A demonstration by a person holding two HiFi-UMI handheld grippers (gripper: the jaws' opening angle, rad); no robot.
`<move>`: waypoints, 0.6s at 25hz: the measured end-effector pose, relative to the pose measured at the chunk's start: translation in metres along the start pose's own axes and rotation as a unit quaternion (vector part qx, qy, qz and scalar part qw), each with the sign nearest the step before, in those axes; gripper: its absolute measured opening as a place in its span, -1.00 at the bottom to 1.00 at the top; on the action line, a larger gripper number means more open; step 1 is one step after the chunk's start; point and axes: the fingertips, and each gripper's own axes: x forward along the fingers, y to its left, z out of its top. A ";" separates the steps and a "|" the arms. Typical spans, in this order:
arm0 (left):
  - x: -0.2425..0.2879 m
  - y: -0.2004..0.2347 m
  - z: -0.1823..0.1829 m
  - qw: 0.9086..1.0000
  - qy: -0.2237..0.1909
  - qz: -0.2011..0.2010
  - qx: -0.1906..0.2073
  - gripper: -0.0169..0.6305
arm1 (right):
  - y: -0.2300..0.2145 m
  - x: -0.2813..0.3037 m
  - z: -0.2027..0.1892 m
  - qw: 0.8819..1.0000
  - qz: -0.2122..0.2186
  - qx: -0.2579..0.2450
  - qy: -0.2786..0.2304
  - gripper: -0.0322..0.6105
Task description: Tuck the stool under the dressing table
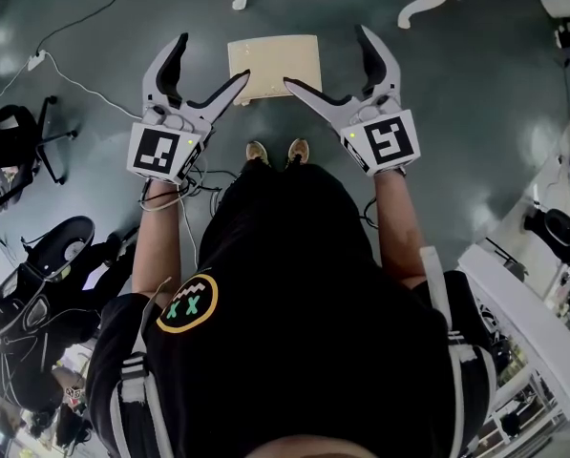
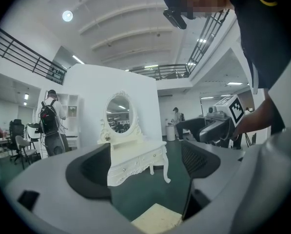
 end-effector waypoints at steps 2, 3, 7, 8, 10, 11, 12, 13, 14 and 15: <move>0.000 0.001 -0.001 1.000 0.000 0.003 0.001 0.45 | 0.000 0.001 -0.002 1.000 0.000 -0.001 0.002 0.88; 0.001 0.002 -0.002 1.000 0.000 0.005 0.002 0.45 | -0.001 0.002 -0.002 1.000 0.001 -0.002 0.003 0.88; 0.003 0.008 -0.009 1.000 0.007 0.009 -0.001 0.45 | -0.004 0.008 -0.011 1.000 0.003 0.000 0.011 0.88; 0.004 0.009 -0.013 1.000 0.009 0.010 -0.002 0.45 | -0.004 0.009 -0.015 1.000 0.004 0.001 0.014 0.88; 0.004 0.014 -0.027 1.000 0.013 0.011 -0.005 0.45 | -0.004 0.015 -0.028 1.000 0.005 0.001 0.020 0.88; 0.004 0.017 -0.036 1.000 0.014 0.011 -0.006 0.45 | -0.003 0.019 -0.037 1.000 0.005 0.000 0.023 0.88; 0.003 0.019 -0.046 1.000 0.016 0.012 -0.007 0.45 | -0.002 0.023 -0.046 1.000 0.005 0.000 0.026 0.88; 0.003 0.020 -0.056 1.000 0.019 0.013 -0.009 0.45 | -0.001 0.026 -0.056 1.000 0.004 0.000 0.030 0.88; 0.003 0.018 -0.067 1.000 0.022 0.014 -0.011 0.45 | -0.001 0.026 -0.067 0.999 0.003 0.001 0.034 0.88; 0.003 0.015 -0.078 0.999 0.027 0.015 -0.014 0.45 | 0.000 0.025 -0.078 0.999 0.003 0.004 0.039 0.88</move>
